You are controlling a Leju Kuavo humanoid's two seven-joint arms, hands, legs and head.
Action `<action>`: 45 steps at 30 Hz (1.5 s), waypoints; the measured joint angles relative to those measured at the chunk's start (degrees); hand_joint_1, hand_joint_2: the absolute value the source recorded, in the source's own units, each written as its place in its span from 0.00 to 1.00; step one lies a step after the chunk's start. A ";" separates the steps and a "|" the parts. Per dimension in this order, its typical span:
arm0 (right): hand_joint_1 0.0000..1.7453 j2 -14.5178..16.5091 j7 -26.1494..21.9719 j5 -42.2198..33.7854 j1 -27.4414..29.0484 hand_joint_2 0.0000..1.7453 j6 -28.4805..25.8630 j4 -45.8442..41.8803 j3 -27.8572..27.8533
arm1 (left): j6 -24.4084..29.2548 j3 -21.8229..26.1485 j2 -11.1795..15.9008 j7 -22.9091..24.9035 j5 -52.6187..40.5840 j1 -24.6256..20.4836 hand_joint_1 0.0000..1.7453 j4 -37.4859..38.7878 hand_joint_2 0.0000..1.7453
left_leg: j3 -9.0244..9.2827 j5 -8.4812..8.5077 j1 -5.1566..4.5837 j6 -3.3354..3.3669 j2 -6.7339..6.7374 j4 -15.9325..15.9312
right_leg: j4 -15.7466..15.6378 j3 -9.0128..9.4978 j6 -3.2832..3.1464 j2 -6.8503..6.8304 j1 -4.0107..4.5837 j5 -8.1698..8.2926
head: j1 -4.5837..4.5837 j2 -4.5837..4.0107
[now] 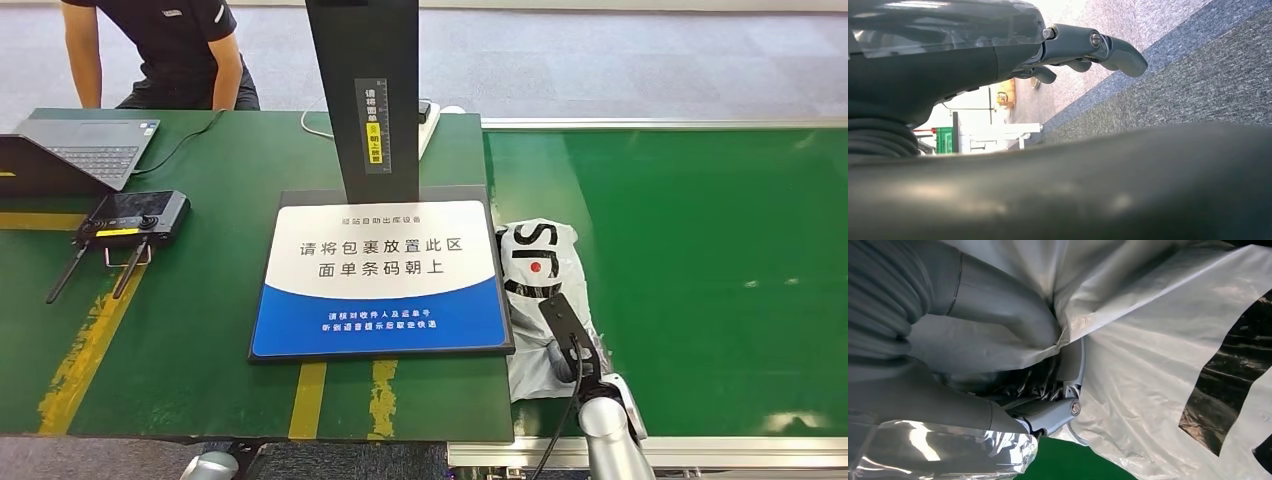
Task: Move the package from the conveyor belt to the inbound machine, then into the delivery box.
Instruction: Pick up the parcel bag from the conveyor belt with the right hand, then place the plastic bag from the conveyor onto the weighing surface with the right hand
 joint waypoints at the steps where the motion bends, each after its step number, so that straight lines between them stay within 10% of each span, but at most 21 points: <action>1: 1.00 0.03 -0.13 -0.16 0.01 1.00 -0.05 -0.04 -0.03 | 0.00 0.00 0.00 0.00 0.01 0.00 0.00 0.00 0.00 | 0.00 0.00 0.00 0.00 0.00 0.00 | 0.00 0.00 0.00 0.00 0.00 0.00 | -0.01 0.00; 16: 1.00 0.62 -3.30 -4.63 0.16 1.00 -1.25 -1.19 -0.63 | 0.01 0.00 0.00 -0.06 0.01 0.00 0.00 0.00 0.00 | -0.02 0.00 0.00 0.00 0.00 0.00 | 0.00 -0.03 0.00 0.00 0.00 0.00 | 0.00 0.00; 22: 1.00 3.08 -16.32 -22.58 0.84 1.00 -8.40 -8.76 -3.08 | 0.11 0.00 -0.01 -0.20 0.00 -0.05 0.00 0.00 0.00 | -0.05 0.00 0.00 0.00 0.00 0.00 | 0.01 -0.07 -0.01 0.00 0.01 -0.02 | 0.00 0.00; 32: 1.00 6.04 -31.27 -24.30 3.84 1.00 -25.18 -24.85 -3.63 | -0.02 -0.07 -0.41 -0.37 -0.28 -0.15 0.00 0.00 0.00 | -0.10 -0.01 0.00 0.00 0.00 0.00 | 0.01 -0.10 -0.01 0.00 -0.01 -0.02 | 0.01 0.00; 45: 1.00 1.17 -19.17 -5.99 1.53 1.00 -6.46 -26.65 5.38 | -0.99 -0.07 -0.52 -0.74 -0.33 -0.14 0.00 0.00 0.00 | -0.11 0.01 0.00 -0.02 -0.03 0.00 | 0.05 -0.10 -0.01 -0.03 -0.01 -0.01 | 0.01 0.00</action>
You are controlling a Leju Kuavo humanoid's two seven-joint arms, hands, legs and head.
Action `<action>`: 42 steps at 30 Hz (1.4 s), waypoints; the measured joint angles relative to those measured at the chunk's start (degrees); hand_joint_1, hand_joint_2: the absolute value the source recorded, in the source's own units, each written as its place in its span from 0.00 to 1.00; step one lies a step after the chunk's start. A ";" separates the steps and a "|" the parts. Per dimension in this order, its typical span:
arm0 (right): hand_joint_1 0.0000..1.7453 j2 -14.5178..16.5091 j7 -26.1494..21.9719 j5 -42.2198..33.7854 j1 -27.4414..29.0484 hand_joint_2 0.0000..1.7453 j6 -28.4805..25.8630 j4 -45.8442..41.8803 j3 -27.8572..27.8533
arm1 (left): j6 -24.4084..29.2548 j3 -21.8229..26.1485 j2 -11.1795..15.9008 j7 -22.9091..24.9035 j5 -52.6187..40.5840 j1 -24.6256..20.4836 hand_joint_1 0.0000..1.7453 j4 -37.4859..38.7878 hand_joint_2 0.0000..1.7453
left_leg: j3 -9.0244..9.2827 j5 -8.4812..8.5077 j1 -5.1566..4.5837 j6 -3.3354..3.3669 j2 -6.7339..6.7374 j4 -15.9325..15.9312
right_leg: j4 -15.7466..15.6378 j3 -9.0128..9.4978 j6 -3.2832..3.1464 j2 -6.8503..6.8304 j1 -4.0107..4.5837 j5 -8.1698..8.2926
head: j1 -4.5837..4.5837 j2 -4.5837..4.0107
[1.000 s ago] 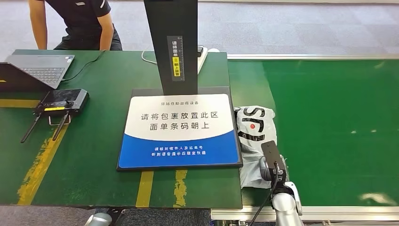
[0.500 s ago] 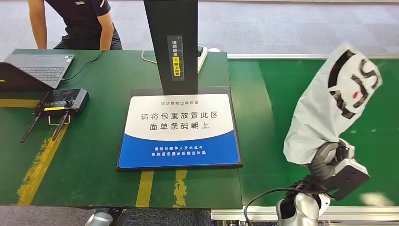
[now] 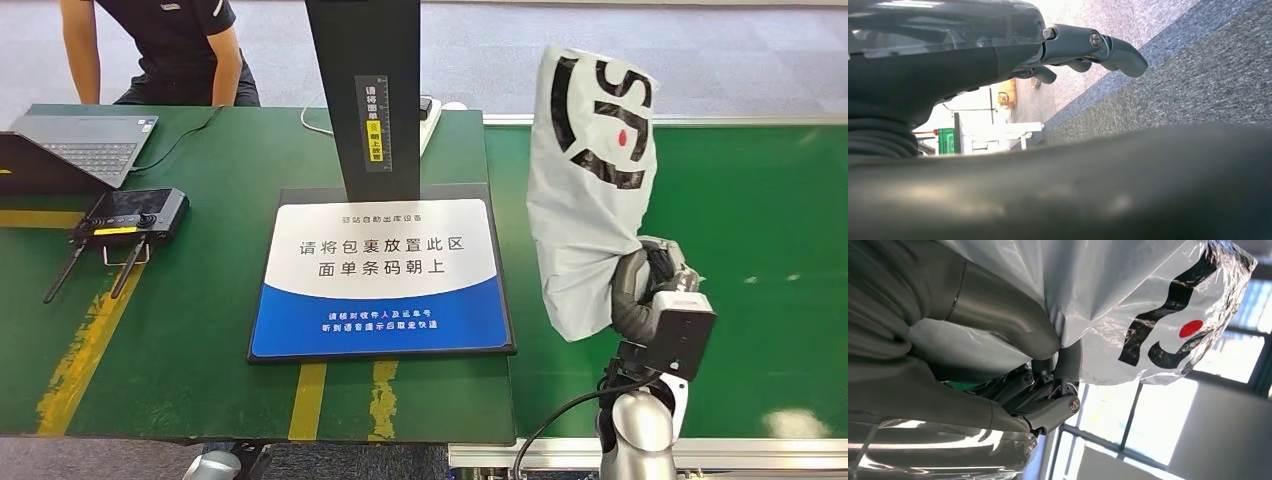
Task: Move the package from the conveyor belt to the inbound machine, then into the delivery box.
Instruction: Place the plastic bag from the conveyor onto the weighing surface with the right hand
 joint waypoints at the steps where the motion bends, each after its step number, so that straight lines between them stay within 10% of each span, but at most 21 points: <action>1: 1.00 -0.69 0.66 1.95 -0.56 1.00 0.92 0.48 0.60 | -0.08 0.00 0.00 0.01 -0.04 0.00 0.00 0.00 0.00 | 0.00 0.00 0.00 0.00 0.00 0.00 | 0.00 0.00 0.00 0.00 -0.01 0.00 | 0.01 0.00; 20: 1.00 -14.49 6.69 34.85 -13.86 1.00 8.10 20.66 20.27 | -0.85 -0.11 0.39 0.35 -0.30 -0.32 0.00 0.00 0.00 | -0.05 0.01 0.00 0.00 -0.12 0.01 | 0.01 -0.03 0.01 -0.13 0.00 0.00 | -0.01 0.00; 30: 1.00 -17.56 5.47 37.24 -18.23 1.00 7.12 27.81 27.24 | -0.85 -0.11 0.77 0.37 -0.28 -0.36 0.00 0.00 0.00 | -0.10 0.02 0.00 0.00 -0.20 0.01 | 0.01 -0.03 0.01 -0.20 0.00 0.00 | -0.01 0.00; 42: 1.00 -21.87 -6.30 33.19 -26.21 1.00 -6.07 33.46 38.89 | -1.43 -0.11 1.42 0.10 -0.28 -0.43 0.00 0.00 0.00 | -0.08 0.03 0.00 0.01 -0.21 0.02 | 0.01 -0.03 0.01 -0.21 0.00 0.00 | -0.01 0.00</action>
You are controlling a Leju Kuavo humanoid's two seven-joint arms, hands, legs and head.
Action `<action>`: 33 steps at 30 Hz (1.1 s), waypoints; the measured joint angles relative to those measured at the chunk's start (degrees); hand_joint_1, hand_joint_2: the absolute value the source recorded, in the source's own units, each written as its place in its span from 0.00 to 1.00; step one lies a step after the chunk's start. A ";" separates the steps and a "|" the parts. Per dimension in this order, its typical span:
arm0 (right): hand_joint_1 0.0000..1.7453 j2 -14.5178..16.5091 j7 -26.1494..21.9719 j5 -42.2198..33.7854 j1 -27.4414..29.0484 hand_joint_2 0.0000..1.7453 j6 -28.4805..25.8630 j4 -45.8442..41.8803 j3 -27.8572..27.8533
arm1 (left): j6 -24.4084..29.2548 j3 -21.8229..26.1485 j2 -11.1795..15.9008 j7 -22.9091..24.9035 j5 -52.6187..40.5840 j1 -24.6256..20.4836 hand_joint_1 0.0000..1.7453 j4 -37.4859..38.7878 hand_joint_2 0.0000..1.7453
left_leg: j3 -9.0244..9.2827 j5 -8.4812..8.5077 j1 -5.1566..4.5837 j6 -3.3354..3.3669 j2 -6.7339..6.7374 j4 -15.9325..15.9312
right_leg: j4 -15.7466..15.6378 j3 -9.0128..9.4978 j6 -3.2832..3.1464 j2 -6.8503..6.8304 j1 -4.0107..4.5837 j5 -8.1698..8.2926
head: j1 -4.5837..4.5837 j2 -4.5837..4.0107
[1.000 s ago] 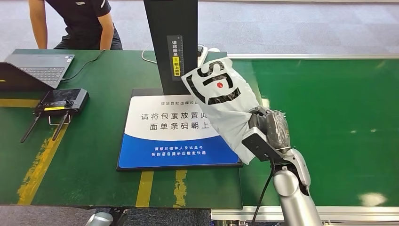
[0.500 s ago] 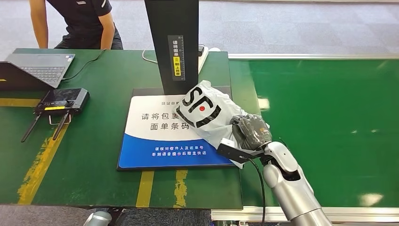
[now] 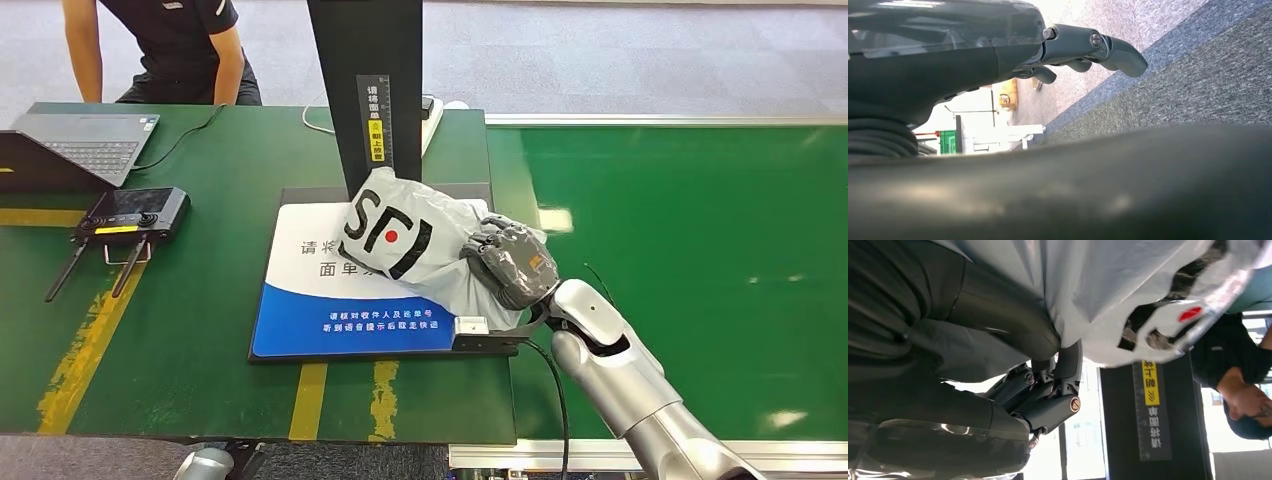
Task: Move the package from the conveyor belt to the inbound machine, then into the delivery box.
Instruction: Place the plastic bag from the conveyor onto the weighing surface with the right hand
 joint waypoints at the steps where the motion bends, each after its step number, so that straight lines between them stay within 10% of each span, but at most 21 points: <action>1: 1.00 -0.23 -0.71 -0.20 -0.13 1.00 -1.33 0.18 0.40 | -0.03 0.00 0.04 -0.01 -0.01 0.00 0.00 0.00 0.00 | 0.00 0.00 0.00 0.00 0.00 0.00 | 0.00 0.00 0.00 0.00 0.00 0.00 | -0.01 0.00; 8: 1.00 -1.21 -5.57 -0.24 -1.72 1.00 -12.14 4.24 2.13 | -0.54 0.01 0.33 -0.36 0.06 -0.03 0.00 0.00 0.00 | -0.01 0.00 0.00 0.00 0.00 0.00 | 0.00 0.00 0.00 0.00 -0.01 0.00 | 0.01 0.00; 23: 1.00 0.14 -4.19 5.07 -10.90 1.00 -2.74 21.24 9.53 | -1.03 0.07 0.33 -0.87 0.64 0.06 0.00 0.00 0.00 | -0.01 0.02 0.00 0.01 -0.02 0.00 | 0.02 0.01 0.02 -0.01 0.00 0.02 | 0.01 0.00; 33: 1.00 1.19 -6.10 0.63 -11.22 1.00 -12.74 24.82 13.93 | -1.19 0.07 0.21 -1.00 0.33 0.05 0.00 0.00 0.00 | 0.00 0.02 0.00 0.01 -0.01 0.01 | 0.01 0.00 0.02 -0.01 0.00 0.02 | 0.00 0.00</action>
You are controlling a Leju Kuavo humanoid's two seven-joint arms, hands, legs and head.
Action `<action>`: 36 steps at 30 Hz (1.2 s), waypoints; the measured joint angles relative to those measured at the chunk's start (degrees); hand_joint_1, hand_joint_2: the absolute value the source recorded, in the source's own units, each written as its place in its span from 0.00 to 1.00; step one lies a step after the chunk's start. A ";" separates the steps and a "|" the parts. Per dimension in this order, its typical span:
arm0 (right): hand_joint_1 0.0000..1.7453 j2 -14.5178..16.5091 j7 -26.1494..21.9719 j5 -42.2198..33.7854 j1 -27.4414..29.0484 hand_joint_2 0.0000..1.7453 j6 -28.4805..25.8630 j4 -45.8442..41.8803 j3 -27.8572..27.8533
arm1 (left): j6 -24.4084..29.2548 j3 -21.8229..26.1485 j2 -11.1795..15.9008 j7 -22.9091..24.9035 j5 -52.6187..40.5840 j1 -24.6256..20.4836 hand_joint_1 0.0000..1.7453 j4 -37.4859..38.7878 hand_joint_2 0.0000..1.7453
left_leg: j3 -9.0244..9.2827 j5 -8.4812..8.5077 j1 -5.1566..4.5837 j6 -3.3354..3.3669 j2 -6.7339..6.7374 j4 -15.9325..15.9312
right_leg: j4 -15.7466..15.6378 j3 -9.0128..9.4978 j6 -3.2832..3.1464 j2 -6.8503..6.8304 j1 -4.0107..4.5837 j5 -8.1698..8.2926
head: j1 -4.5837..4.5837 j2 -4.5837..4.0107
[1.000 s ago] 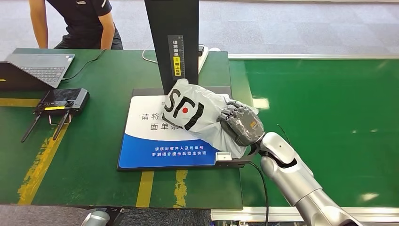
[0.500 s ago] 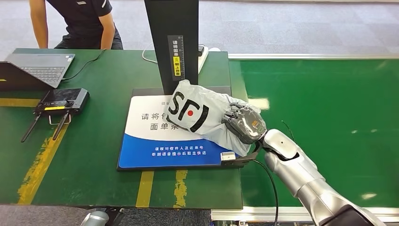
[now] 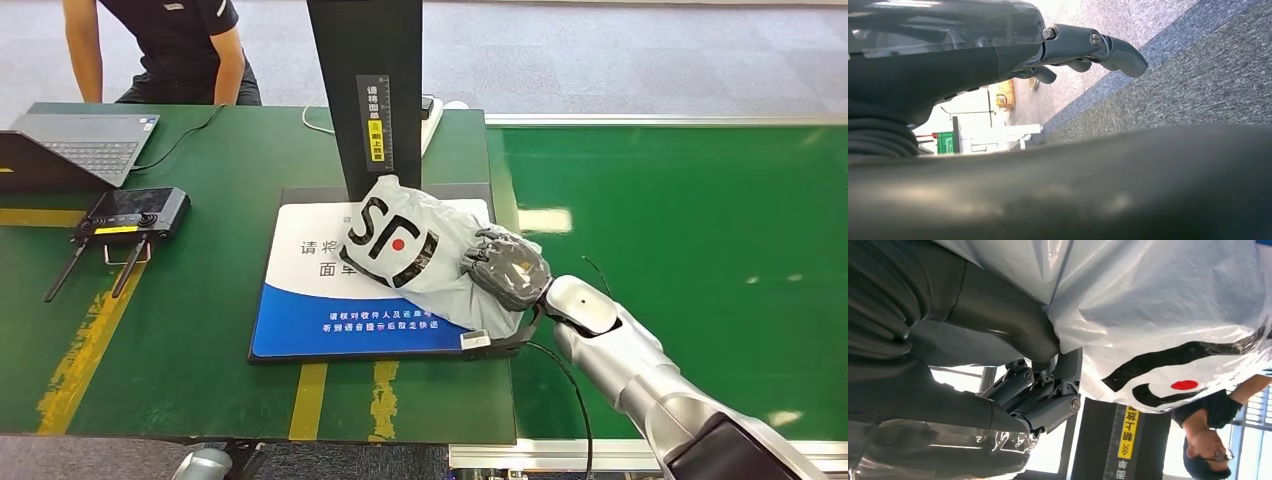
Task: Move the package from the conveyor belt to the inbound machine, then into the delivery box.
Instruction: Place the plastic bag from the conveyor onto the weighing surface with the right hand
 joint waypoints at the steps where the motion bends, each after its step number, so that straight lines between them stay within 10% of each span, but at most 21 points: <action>1: 1.00 0.00 0.00 -0.19 0.12 1.00 -0.22 0.00 0.33 | 0.00 0.00 -0.01 0.00 0.00 0.00 0.00 0.00 0.00 | 0.00 0.00 0.00 0.00 0.00 0.00 | 0.00 0.00 0.00 0.00 0.00 0.00 | 0.01 0.00; 24: 1.00 -1.22 0.00 3.33 6.69 1.00 -0.57 -11.55 -3.44 | 0.21 -0.04 -0.11 0.50 -0.31 -0.07 0.00 0.00 0.00 | 0.00 -0.01 0.00 0.00 0.02 0.00 | -0.01 -0.02 -0.01 0.01 0.00 -0.02 | 0.01 0.00; 29: 0.00 -1.17 0.30 3.55 6.95 1.00 -0.57 -11.74 -3.90 | 0.28 -0.04 -0.14 0.52 -0.33 -0.08 0.00 0.00 0.00 | 0.00 0.00 0.00 0.00 0.02 0.00 | 0.00 0.00 0.00 0.01 0.00 -0.01 | 0.01 0.00; 36: 0.00 -0.04 4.54 10.42 6.00 1.00 -0.61 -7.47 -6.37 | 0.28 -0.02 -0.14 0.51 -0.31 -0.06 0.00 0.00 0.00 | 0.00 0.00 0.00 0.00 0.00 0.00 | 0.00 0.01 0.00 0.00 -0.01 0.00 | 0.00 0.00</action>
